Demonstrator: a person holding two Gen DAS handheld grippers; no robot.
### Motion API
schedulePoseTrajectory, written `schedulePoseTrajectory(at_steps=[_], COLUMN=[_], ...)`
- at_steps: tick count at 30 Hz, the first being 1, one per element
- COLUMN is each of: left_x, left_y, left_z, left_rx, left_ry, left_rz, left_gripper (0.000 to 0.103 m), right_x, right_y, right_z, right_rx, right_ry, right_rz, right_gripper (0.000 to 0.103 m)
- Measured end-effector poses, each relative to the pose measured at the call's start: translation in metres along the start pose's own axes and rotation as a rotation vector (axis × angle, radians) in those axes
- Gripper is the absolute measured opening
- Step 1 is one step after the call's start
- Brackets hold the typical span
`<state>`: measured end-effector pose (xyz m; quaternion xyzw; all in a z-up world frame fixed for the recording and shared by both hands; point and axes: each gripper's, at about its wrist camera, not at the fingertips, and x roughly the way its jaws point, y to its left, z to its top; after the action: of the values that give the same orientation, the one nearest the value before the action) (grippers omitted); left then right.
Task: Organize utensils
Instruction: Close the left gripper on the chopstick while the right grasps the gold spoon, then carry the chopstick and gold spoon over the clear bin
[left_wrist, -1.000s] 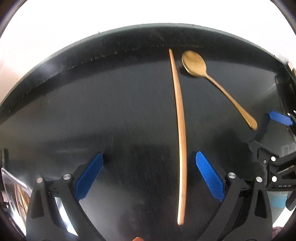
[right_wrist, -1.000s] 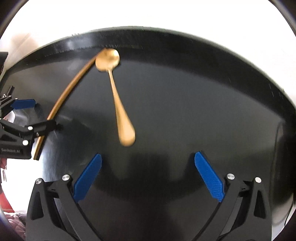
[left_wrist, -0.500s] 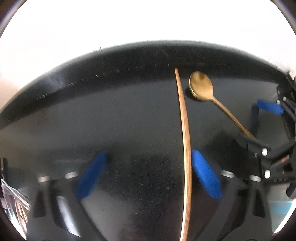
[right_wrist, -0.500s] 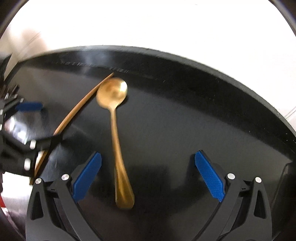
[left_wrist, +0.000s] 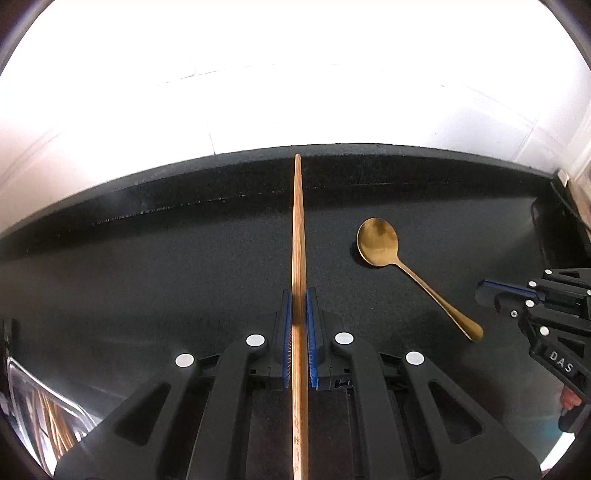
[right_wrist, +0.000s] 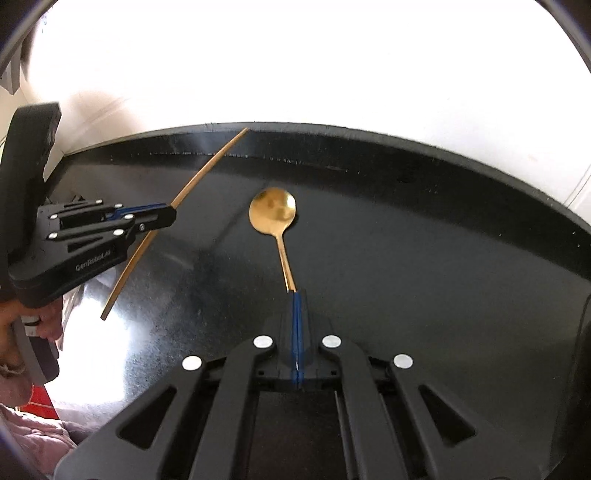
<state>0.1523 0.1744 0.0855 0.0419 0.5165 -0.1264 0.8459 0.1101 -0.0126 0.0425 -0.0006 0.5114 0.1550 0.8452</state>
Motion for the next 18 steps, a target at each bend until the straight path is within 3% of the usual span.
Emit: schedulePoseTrajectory(at_steps=[5,6,8,9,11,15,18], left_x=[-0.008,-0.008,-0.008,-0.01,-0.014,-0.014,-0.017], left_y=[0.008,0.01,0.015,0.019,0.027,0.032,0.032], left_z=[-0.007,-0.006,-0.006,-0.006,-0.006,0.002,0.004], left_rx=[-0.019,-0.023,-0.035,-0.041,-0.057,-0.103,-0.107], left_ry=[0.014,0.017,0.021,0.022,0.019,0.023,0.024], left_rz=[-0.01,-0.01,-0.009,-0.008,-0.005,-0.01,-0.007], left_gripper=[0.006,0.006,0.006,0.006,0.006,0.006,0.006], right_x=[0.025,0.033,0.055,0.055,0.05,0.061,0.063], right_y=[-0.002,-0.003,-0.006,-0.005,-0.006,-0.003,0.008], right_z=[0.022,0.025,0.038,0.042,0.045,0.057,0.058], right_rx=[-0.016,-0.022,-0.042,-0.05,-0.08,-0.129,-0.212], right_ry=[0.021,0.035,0.06,0.055,0.018,0.037,0.013], right_rz=[0.109,0.122,0.135,0.125,0.126,0.134,0.114], right_gripper=[0.001,0.006,0.047,0.08,0.081,0.073,0.073])
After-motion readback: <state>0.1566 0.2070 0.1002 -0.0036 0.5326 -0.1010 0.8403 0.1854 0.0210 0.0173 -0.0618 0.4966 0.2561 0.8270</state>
